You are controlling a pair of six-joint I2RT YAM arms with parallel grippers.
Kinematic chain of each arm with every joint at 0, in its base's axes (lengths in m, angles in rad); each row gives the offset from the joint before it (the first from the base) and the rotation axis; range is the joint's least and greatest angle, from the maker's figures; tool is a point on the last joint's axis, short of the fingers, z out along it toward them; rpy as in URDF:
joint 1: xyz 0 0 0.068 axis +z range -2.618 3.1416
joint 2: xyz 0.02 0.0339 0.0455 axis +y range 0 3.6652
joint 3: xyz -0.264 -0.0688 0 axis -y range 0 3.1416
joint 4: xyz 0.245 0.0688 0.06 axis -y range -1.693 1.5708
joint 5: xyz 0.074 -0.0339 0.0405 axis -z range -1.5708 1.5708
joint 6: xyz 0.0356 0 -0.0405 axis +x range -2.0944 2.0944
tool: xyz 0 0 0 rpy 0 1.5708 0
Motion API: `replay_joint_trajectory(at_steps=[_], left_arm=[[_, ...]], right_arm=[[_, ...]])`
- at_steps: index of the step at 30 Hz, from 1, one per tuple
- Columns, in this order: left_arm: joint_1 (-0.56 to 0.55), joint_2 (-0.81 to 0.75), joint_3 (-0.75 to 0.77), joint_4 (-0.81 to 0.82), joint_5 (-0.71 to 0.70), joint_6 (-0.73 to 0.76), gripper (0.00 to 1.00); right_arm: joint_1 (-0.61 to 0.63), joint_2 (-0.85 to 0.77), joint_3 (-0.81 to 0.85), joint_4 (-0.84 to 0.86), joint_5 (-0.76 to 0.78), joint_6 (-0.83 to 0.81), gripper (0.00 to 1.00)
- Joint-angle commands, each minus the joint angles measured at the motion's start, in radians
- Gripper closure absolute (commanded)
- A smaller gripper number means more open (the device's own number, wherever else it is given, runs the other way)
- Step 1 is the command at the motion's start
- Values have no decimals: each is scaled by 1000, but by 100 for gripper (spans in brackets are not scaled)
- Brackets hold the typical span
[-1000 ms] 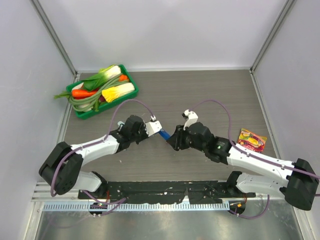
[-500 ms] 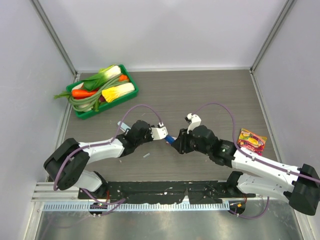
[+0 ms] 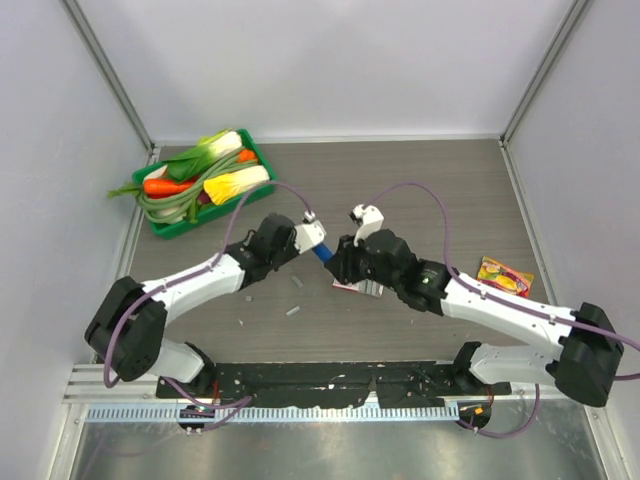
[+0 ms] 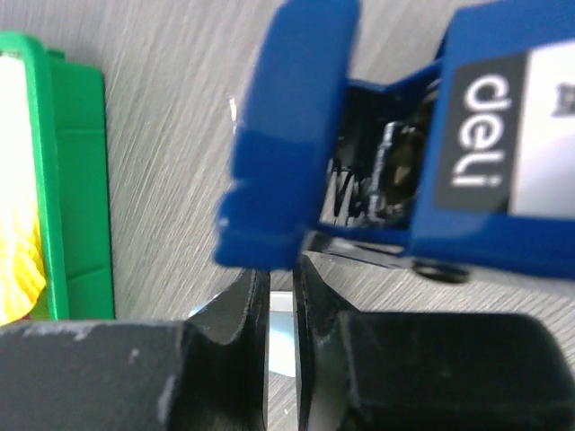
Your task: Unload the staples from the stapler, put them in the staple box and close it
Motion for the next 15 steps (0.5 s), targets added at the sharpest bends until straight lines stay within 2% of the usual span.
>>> replay_joint_trajectory(at_steps=[1,2,5,8,13,15], left_arm=[[54,-73,172,-173,201,-182,90],[71,-79,203,-198,301,-199,83],[144,-107,243,-274,453,-247,72],[224,-139,260,-322,583,-281,68],[285,-188,254,-370,659,-304,64],[305,-216,245,-380,677,-315,60]], right_arm=[[2,133,175,169,103,-86,99],[0,156,196,177,111,-99,99],[-8,233,261,220,117,-120,99],[-21,303,325,252,119,-135,99],[-27,396,410,270,116,-169,99],[-29,434,447,261,119,-183,99]])
